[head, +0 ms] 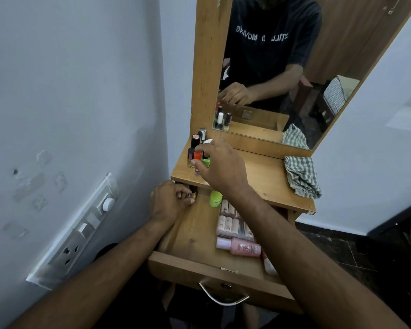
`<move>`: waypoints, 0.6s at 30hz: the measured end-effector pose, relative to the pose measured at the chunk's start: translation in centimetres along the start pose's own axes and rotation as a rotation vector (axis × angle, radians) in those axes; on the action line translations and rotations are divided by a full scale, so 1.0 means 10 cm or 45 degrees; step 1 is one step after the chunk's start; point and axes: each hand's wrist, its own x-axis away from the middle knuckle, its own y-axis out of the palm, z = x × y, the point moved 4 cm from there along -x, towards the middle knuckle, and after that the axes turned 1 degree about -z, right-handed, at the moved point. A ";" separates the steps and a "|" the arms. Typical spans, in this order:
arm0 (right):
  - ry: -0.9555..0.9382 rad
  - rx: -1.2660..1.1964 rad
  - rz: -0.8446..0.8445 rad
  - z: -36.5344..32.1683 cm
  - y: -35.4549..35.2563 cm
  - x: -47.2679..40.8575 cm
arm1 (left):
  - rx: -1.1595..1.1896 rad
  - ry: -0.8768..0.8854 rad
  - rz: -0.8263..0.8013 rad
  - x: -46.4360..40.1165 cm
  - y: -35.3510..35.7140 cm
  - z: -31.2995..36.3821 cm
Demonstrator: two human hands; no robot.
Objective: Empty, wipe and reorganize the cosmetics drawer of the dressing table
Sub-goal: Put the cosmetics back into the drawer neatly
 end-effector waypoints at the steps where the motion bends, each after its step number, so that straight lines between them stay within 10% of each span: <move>1: -0.010 0.001 -0.007 0.00 0.01 0.00 | 0.015 0.003 -0.005 -0.01 0.01 -0.01; 18: 0.004 -0.351 0.116 0.05 0.04 0.16 | -0.168 0.129 0.027 0.01 0.05 0.06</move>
